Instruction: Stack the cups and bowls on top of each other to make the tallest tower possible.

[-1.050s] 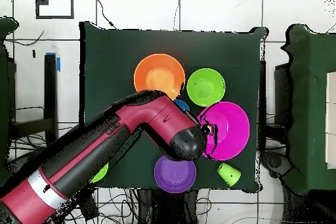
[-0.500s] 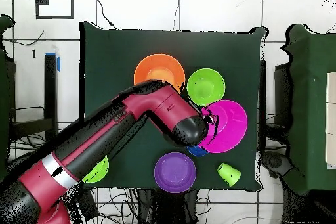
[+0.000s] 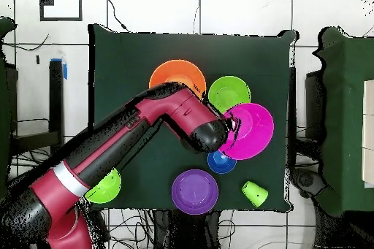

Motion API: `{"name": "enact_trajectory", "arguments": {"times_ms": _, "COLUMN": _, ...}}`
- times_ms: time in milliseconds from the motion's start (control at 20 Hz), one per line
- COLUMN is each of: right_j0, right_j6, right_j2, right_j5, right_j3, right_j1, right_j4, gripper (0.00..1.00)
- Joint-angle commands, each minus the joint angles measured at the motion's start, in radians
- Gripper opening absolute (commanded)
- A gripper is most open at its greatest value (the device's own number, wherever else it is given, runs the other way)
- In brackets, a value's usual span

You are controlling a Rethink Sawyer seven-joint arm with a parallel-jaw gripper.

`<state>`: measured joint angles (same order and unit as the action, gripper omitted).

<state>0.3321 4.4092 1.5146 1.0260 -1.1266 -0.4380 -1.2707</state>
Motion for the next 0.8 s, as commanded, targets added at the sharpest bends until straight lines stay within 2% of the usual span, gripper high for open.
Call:
{"name": "enact_trajectory", "arguments": {"times_ms": 50, "right_j0": -0.065, "right_j6": 0.359, "right_j2": 0.171, "right_j5": 0.157, "right_j3": 0.134, "right_j1": -0.147, "right_j4": 0.232, "gripper": 0.00}}
{"name": "enact_trajectory", "arguments": {"times_ms": 400, "right_j0": -0.105, "right_j6": 0.382, "right_j2": 0.291, "right_j5": 0.236, "right_j3": 0.127, "right_j1": -0.189, "right_j4": 0.317, "gripper": 0.00}}
{"name": "enact_trajectory", "arguments": {"times_ms": 800, "right_j0": -0.127, "right_j6": 0.397, "right_j2": 0.375, "right_j5": 0.340, "right_j3": 0.105, "right_j1": -0.205, "right_j4": 0.345, "gripper": 0.00}}
